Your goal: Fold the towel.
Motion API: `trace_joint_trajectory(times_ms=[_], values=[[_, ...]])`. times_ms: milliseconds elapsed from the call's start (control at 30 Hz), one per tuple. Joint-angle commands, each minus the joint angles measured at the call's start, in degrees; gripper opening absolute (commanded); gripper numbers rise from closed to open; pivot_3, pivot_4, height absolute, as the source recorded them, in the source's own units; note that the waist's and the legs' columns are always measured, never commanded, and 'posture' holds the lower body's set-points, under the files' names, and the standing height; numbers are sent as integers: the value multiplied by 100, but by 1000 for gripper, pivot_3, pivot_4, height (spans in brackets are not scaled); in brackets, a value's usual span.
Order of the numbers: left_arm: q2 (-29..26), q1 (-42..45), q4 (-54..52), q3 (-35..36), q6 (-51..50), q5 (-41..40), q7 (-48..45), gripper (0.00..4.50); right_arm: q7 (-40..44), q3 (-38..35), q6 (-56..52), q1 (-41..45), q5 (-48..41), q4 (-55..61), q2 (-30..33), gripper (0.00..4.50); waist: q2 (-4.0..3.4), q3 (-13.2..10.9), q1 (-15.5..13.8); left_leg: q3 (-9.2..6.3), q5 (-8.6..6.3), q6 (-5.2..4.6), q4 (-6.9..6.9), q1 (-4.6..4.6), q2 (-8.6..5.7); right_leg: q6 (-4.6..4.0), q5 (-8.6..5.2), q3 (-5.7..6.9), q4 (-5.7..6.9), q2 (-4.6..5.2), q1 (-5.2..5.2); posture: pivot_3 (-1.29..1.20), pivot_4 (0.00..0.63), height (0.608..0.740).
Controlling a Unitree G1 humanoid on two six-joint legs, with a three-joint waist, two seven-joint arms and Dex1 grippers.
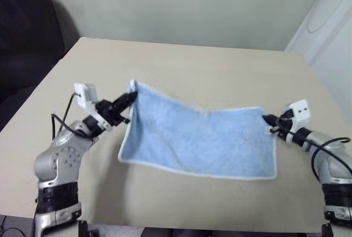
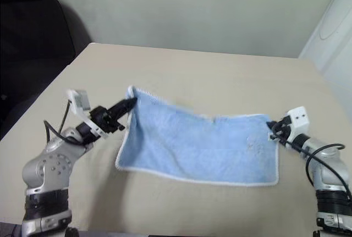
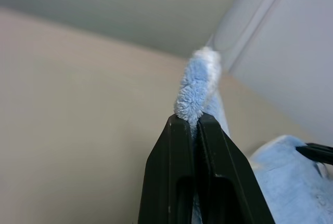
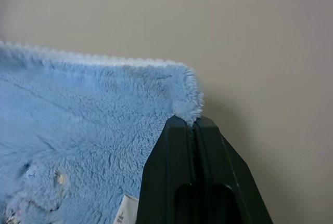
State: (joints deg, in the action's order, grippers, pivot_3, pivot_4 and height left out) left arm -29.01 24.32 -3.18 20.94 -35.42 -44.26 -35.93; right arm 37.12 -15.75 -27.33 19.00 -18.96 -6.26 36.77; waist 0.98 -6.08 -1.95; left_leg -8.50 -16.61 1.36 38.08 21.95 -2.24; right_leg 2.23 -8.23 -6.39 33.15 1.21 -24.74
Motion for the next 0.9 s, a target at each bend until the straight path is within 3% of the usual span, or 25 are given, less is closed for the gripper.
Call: trace_joint_trajectory(times_ms=[33,200,367,467,700,900], values=[[68,830,634,-275,490,478,86,0,-288,-255,185,685,38,-257,186,29,1,-1,3,0,3,-3,0,0,1,-2,5,0,0,0,-1,0,150,740],[318,2775,2654,-633,1599,1214,-240,0,-474,-82,928,2132,498,-1534,464,29,-2,-21,-30,-2,46,-64,5,18,1,26,36,3,-13,6,-10,0,150,740],[231,3245,3215,-397,1821,1060,-735,0,-352,-470,927,2194,172,-1280,698,29,-7,-20,-35,-7,45,-51,-16,18,8,80,63,15,-36,3,-9,0,150,740],[96,2629,2467,-328,1327,714,-1093,0,-138,-851,478,1400,-373,-227,663,29,-8,-19,-34,-6,60,-19,-24,16,9,80,60,15,-48,0,-4,0,150,740],[-534,-207,-286,-449,-107,-65,-1570,0,580,-1519,-653,-1724,-1611,2316,538,29,3,-26,-19,0,5,-37,-1,13,2,55,33,11,-61,-4,17,0,150,740],[-1017,-1949,-1265,-297,-800,-474,-1687,0,994,-1530,-1028,-3543,-1938,3086,559,29,2,-33,3,-1,-8,-11,6,33,2,76,-121,0,-17,-5,-8,0,150,740]])
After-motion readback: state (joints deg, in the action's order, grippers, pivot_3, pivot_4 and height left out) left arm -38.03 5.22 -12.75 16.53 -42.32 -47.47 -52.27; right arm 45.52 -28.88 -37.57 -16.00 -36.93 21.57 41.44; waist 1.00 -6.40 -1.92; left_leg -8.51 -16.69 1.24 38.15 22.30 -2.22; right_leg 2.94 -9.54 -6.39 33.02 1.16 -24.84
